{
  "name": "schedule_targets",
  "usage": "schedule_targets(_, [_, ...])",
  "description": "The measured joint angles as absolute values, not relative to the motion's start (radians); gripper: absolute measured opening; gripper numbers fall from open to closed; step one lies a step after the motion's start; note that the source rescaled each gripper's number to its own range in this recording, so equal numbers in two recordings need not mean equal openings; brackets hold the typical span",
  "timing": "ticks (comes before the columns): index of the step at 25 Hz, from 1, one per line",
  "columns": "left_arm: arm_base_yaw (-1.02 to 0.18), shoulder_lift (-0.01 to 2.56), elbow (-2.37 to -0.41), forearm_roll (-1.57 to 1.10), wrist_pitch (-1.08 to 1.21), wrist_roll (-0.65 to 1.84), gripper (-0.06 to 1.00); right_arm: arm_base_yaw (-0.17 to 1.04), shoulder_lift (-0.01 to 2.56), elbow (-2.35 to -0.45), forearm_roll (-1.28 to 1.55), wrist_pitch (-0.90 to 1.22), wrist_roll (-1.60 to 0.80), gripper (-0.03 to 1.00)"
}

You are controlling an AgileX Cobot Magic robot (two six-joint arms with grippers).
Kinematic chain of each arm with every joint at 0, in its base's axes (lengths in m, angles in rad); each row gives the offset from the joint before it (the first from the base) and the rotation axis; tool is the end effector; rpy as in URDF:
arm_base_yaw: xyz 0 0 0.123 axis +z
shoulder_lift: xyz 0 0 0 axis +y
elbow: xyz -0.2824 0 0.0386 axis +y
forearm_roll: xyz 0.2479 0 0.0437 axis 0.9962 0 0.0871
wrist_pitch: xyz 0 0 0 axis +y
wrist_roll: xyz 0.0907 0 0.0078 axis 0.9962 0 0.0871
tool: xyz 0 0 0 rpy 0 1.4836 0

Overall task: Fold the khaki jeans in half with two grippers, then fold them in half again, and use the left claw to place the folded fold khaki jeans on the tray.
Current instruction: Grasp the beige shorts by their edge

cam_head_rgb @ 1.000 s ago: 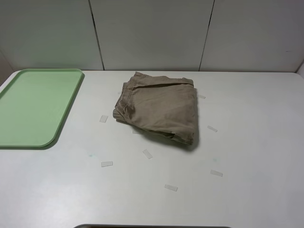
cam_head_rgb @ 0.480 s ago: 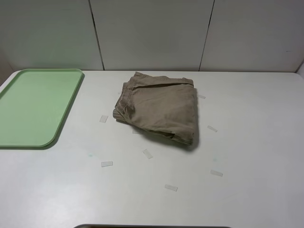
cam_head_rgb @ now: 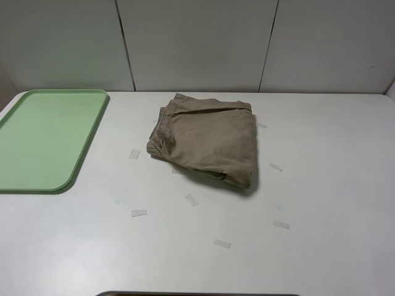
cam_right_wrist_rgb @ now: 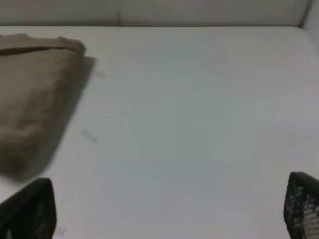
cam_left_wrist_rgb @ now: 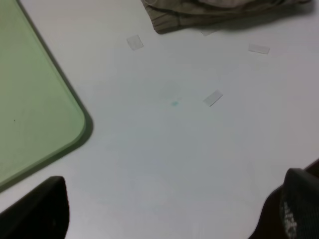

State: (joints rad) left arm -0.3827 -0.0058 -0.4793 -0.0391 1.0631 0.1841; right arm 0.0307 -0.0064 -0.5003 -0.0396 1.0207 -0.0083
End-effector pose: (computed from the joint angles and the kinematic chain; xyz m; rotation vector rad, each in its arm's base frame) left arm -0.0044 -0.0016 0.2712 0.5790 1.9825 -0.1696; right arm -0.0042 -0.0032 0.2806 -0.0379 1.9968 -0.0326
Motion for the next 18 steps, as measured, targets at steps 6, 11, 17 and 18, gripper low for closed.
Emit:
schedule_targets(6, [-0.383,-0.006,-0.479,-0.039,1.063,0.184,0.84,0.031,-0.006,-0.500,-0.033,1.020,0.026,1.00])
schedule_targets(11, [-0.383,-0.006,-0.479,-0.039,1.063,0.184,0.84,0.031,-0.006,-0.500,-0.028,1.019,0.028,1.00])
schedule_targets(17, [-0.383,-0.006,-0.479,-0.039,1.063,0.184,0.84,0.031,-0.006,-0.500,-0.025,1.019,0.029,1.00])
schedule_targets(18, [-0.383,-0.006,-0.479,-0.039,1.063,0.184,0.84,0.031,-0.006,-0.500,-0.025,1.019,0.029,1.00])
